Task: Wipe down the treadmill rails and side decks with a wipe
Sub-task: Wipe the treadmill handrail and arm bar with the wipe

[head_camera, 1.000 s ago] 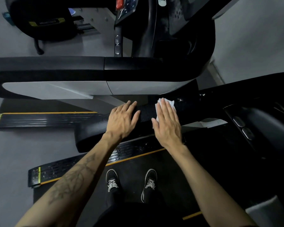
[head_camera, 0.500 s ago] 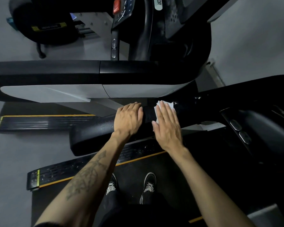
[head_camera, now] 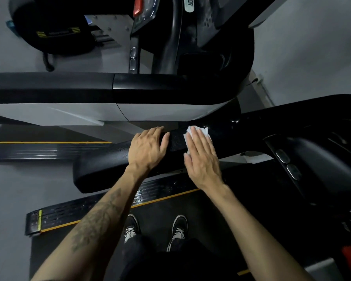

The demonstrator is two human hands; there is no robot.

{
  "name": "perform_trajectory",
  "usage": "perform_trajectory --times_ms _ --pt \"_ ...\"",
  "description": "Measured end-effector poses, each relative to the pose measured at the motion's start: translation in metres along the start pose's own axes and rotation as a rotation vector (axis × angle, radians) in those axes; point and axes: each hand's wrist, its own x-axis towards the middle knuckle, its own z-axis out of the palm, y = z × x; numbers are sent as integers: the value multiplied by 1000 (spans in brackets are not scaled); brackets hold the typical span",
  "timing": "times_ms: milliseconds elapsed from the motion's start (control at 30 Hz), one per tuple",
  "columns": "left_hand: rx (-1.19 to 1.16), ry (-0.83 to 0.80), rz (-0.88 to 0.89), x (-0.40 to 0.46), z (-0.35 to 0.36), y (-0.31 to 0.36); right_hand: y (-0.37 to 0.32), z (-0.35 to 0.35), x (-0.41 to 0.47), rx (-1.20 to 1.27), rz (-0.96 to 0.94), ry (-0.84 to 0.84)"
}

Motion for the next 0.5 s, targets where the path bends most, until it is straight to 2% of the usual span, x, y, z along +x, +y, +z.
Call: perform_trajectory --times_ms 67,133,333,400,500 --pt "4 7 -4 0 0 0 -18 7 15 5 133 24" --pt "2 9 -9 0 -1 1 -32 12 24 28 179 29" --pt "-2 20 -18 0 0 0 6 -3 -8 -17 -203 -36" --pt "6 25 -23 0 0 1 22 -9 -8 -22 -182 -28" --pt "5 32 -23 1 0 1 18 -6 2 -34 -34 8"
